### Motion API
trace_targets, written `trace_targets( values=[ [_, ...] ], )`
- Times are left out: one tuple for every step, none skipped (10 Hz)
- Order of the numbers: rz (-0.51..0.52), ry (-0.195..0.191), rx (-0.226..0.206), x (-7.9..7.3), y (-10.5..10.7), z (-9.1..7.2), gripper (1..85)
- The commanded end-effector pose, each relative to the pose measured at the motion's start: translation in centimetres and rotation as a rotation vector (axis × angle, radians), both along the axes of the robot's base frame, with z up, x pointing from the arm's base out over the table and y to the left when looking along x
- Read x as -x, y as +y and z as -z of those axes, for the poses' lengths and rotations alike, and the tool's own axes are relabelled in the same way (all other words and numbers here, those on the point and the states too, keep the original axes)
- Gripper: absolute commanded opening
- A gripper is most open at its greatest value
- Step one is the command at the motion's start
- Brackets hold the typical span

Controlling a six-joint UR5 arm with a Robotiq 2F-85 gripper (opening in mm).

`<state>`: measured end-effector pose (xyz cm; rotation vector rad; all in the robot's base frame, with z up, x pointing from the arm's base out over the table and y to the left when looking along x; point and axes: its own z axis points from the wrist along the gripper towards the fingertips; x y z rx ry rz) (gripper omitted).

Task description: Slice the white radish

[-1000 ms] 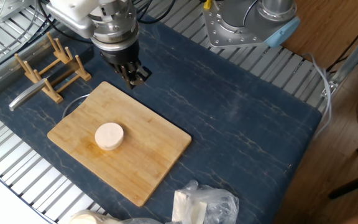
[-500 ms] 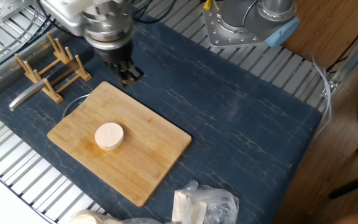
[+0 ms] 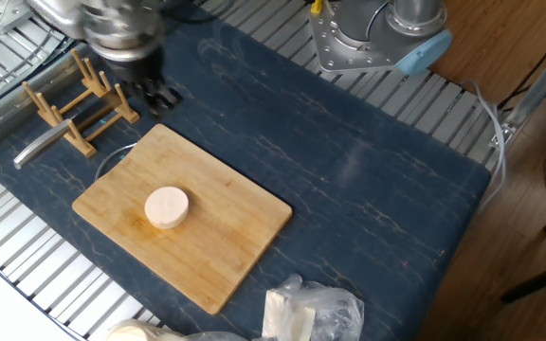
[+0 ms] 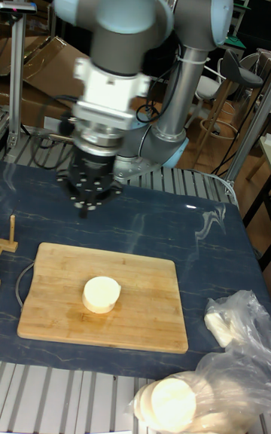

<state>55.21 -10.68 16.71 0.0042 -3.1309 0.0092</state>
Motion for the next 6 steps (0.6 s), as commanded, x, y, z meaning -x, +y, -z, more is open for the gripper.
trace_targets(
  values=[
    [0.019, 0.001, -0.082, 0.2, -1.3, 0.8, 1.0],
    [0.092, 0.022, -0.095, 0.7, -0.9, 0.7, 1.0],
    [0.196, 0.042, -0.071, 1.1, -1.4, 0.7, 1.0],
    [0.271, 0.041, -0.048, 1.1, -2.0, 0.8, 1.0],
    [0.303, 0.014, -0.012, 0.6, -3.0, 0.8, 1.0],
    [0.3, 0.003, 0.0, 0.3, -3.3, 0.8, 1.0]
  ],
)
